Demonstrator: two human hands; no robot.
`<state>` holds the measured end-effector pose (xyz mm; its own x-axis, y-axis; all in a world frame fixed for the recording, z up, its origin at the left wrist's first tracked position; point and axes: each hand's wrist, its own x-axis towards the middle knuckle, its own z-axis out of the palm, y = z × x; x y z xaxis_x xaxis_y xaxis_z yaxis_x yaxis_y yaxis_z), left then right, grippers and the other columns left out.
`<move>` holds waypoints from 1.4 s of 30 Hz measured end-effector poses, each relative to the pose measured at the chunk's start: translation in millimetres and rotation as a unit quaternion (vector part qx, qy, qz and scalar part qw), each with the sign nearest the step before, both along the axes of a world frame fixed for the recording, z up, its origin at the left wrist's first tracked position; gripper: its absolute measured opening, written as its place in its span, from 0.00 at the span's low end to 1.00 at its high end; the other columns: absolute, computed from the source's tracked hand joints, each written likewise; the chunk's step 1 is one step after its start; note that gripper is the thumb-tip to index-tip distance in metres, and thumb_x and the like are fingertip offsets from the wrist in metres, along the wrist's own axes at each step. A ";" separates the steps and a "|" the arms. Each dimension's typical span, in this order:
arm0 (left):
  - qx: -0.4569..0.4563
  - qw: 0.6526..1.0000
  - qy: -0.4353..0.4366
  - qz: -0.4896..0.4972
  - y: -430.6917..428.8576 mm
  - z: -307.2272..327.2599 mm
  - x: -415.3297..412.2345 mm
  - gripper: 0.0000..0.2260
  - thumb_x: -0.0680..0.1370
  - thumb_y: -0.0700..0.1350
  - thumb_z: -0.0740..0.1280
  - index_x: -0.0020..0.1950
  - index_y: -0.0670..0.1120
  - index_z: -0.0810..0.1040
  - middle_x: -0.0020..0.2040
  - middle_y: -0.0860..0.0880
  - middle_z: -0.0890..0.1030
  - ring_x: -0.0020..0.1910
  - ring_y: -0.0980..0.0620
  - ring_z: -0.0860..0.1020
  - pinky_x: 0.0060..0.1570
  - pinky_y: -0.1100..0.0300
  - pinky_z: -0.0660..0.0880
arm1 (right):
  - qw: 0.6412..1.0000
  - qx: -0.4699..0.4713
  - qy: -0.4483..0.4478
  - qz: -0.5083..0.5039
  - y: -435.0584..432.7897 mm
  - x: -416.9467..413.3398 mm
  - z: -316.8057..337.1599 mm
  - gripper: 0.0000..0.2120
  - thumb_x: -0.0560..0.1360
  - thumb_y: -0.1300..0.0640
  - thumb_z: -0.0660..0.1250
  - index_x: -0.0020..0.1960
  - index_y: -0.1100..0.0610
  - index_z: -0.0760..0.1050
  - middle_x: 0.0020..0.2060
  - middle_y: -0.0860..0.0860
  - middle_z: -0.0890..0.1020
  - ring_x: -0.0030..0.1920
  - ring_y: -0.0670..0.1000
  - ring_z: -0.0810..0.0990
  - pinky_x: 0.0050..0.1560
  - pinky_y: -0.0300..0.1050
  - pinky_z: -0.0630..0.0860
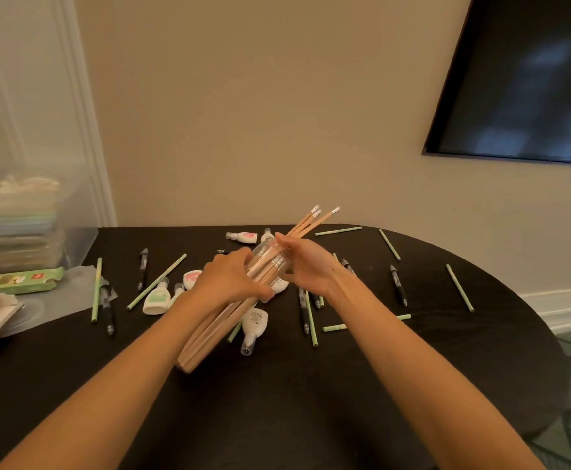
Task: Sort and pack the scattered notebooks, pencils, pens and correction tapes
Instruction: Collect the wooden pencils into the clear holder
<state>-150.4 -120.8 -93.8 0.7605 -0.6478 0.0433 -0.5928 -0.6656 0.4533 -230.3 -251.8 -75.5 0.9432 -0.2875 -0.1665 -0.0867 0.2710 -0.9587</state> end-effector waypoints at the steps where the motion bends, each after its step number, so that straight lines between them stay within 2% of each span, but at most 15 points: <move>1: 0.003 1.000 -0.001 -0.002 0.3 0.1 0.8 0.35 0.62 0.61 0.73 0.64 0.52 0.67 0.60 0.49 0.74 0.52 0.50 0.71 0.46 0.57 0.68 | 1.000 -0.010 -0.004 -0.006 -1.3 0.3 1.8 0.08 0.78 0.53 0.62 0.41 0.54 0.72 0.42 0.50 0.76 0.47 0.47 0.74 0.57 0.47 0.67; 6: 0.026 1.000 -0.002 -0.010 4.2 2.2 3.9 0.39 0.63 0.61 0.73 0.69 0.51 0.63 0.64 0.48 0.71 0.60 0.48 0.71 0.51 0.56 0.70 | 0.987 0.023 -0.085 -0.135 -12.0 1.6 10.0 0.14 0.80 0.54 0.56 0.40 0.57 0.73 0.50 0.56 0.81 0.56 0.55 0.78 0.62 0.53 0.68; 9: 0.013 1.000 -0.009 -0.021 3.6 3.6 3.0 0.38 0.63 0.60 0.73 0.69 0.51 0.64 0.62 0.48 0.73 0.57 0.49 0.72 0.51 0.55 0.71 | 0.990 -0.031 -0.061 -0.126 -9.0 2.4 10.7 0.14 0.80 0.54 0.57 0.40 0.57 0.74 0.52 0.59 0.82 0.55 0.55 0.79 0.59 0.51 0.72; 11: -0.006 1.000 -0.012 -0.023 1.9 5.1 1.9 0.37 0.64 0.60 0.73 0.69 0.50 0.64 0.61 0.48 0.73 0.53 0.50 0.72 0.48 0.58 0.70 | 0.992 -0.084 -0.026 -0.091 -2.8 2.1 7.3 0.10 0.80 0.55 0.59 0.46 0.58 0.76 0.49 0.57 0.80 0.52 0.52 0.78 0.54 0.49 0.74; 13: -0.016 1.000 -0.019 -0.015 0.6 6.9 1.2 0.38 0.65 0.60 0.72 0.70 0.50 0.63 0.62 0.48 0.73 0.54 0.50 0.71 0.47 0.58 0.68 | 0.992 -0.108 -0.019 -0.065 0.1 1.8 5.2 0.10 0.79 0.55 0.60 0.53 0.60 0.76 0.49 0.56 0.79 0.52 0.52 0.77 0.58 0.51 0.75; 18: -0.016 0.999 -0.032 0.000 -0.4 8.6 1.9 0.38 0.64 0.59 0.73 0.70 0.50 0.63 0.64 0.48 0.73 0.60 0.47 0.72 0.47 0.57 0.67 | 0.987 -0.120 -0.069 -0.086 -4.4 -8.4 12.3 0.14 0.80 0.55 0.56 0.63 0.60 0.70 0.52 0.55 0.79 0.57 0.54 0.76 0.61 0.51 0.72; 21: -0.020 0.999 -0.040 0.011 -1.3 9.6 2.8 0.38 0.64 0.59 0.73 0.70 0.50 0.63 0.63 0.48 0.73 0.59 0.47 0.72 0.47 0.57 0.67 | 0.980 -0.183 -0.050 -0.059 -3.1 -12.8 12.0 0.17 0.81 0.55 0.52 0.55 0.63 0.76 0.55 0.57 0.80 0.59 0.55 0.76 0.64 0.52 0.69; 24: -0.009 0.999 -0.048 -0.001 -7.1 9.6 0.5 0.39 0.64 0.60 0.73 0.70 0.50 0.62 0.63 0.48 0.73 0.58 0.47 0.72 0.46 0.57 0.66 | 0.984 -0.151 -0.056 -0.074 -7.3 -16.5 13.4 0.20 0.81 0.55 0.51 0.44 0.64 0.78 0.55 0.60 0.80 0.61 0.56 0.75 0.67 0.54 0.66; 30: 0.001 0.999 -0.049 -0.003 -19.0 6.6 -4.1 0.37 0.63 0.62 0.72 0.67 0.50 0.65 0.61 0.48 0.74 0.56 0.48 0.73 0.44 0.56 0.67 | 0.987 -0.142 -0.047 -0.053 -21.7 -22.2 2.2 0.20 0.81 0.54 0.53 0.42 0.65 0.77 0.58 0.58 0.79 0.64 0.53 0.73 0.67 0.53 0.65; 33: 0.017 0.999 -0.044 0.002 -23.0 4.0 -5.5 0.36 0.62 0.61 0.72 0.67 0.51 0.65 0.60 0.48 0.74 0.56 0.46 0.73 0.45 0.55 0.68 | 0.983 -0.132 -0.042 -0.118 -39.8 -28.5 2.0 0.21 0.81 0.55 0.53 0.38 0.62 0.78 0.54 0.57 0.82 0.60 0.52 0.76 0.61 0.49 0.69; 35: 0.026 0.999 -0.039 0.014 -25.7 3.6 -5.0 0.35 0.63 0.61 0.71 0.66 0.50 0.66 0.60 0.48 0.74 0.57 0.46 0.73 0.46 0.55 0.68 | 0.967 -0.164 0.019 -0.194 -53.2 -31.7 -2.6 0.18 0.81 0.57 0.54 0.39 0.61 0.77 0.46 0.57 0.83 0.50 0.51 0.80 0.51 0.43 0.75; 36: 0.035 0.998 -0.038 0.018 -27.7 3.3 -4.3 0.35 0.63 0.61 0.71 0.65 0.50 0.66 0.60 0.47 0.73 0.57 0.45 0.73 0.47 0.54 0.68 | 0.952 -0.215 0.081 -0.201 -58.0 -34.0 -7.2 0.15 0.80 0.57 0.56 0.42 0.61 0.76 0.42 0.56 0.83 0.43 0.49 0.80 0.43 0.39 0.75; 38: 0.058 0.997 -0.039 0.025 -30.0 3.2 -2.8 0.33 0.64 0.62 0.70 0.64 0.49 0.66 0.60 0.47 0.73 0.57 0.45 0.73 0.49 0.52 0.70 | 0.901 -0.352 0.213 -0.136 -61.2 -35.4 -20.5 0.10 0.79 0.58 0.59 0.46 0.61 0.76 0.35 0.54 0.80 0.31 0.46 0.77 0.30 0.34 0.71; 40: 0.071 0.996 -0.037 0.026 -32.3 2.9 -2.1 0.31 0.64 0.61 0.70 0.62 0.49 0.67 0.58 0.46 0.74 0.56 0.45 0.73 0.49 0.52 0.70 | 0.840 -0.463 0.276 -0.058 -59.8 -31.5 -35.8 0.08 0.77 0.58 0.63 0.47 0.62 0.77 0.33 0.53 0.79 0.28 0.46 0.74 0.26 0.34 0.68; 42: 0.074 0.996 -0.036 0.025 -35.0 2.2 -1.9 0.29 0.65 0.61 0.70 0.59 0.49 0.67 0.56 0.47 0.74 0.52 0.47 0.73 0.47 0.54 0.69 | 0.794 -0.530 0.298 -0.023 -53.5 -24.6 -48.4 0.06 0.75 0.58 0.65 0.45 0.62 0.77 0.32 0.52 0.78 0.26 0.45 0.73 0.27 0.35 0.69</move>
<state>-152.3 -155.8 -91.6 0.7908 -0.6120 0.0060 -0.5841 -0.7517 0.3063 -254.9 -305.4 -124.0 0.7718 -0.5961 -0.2212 -0.6240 -0.6436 -0.4431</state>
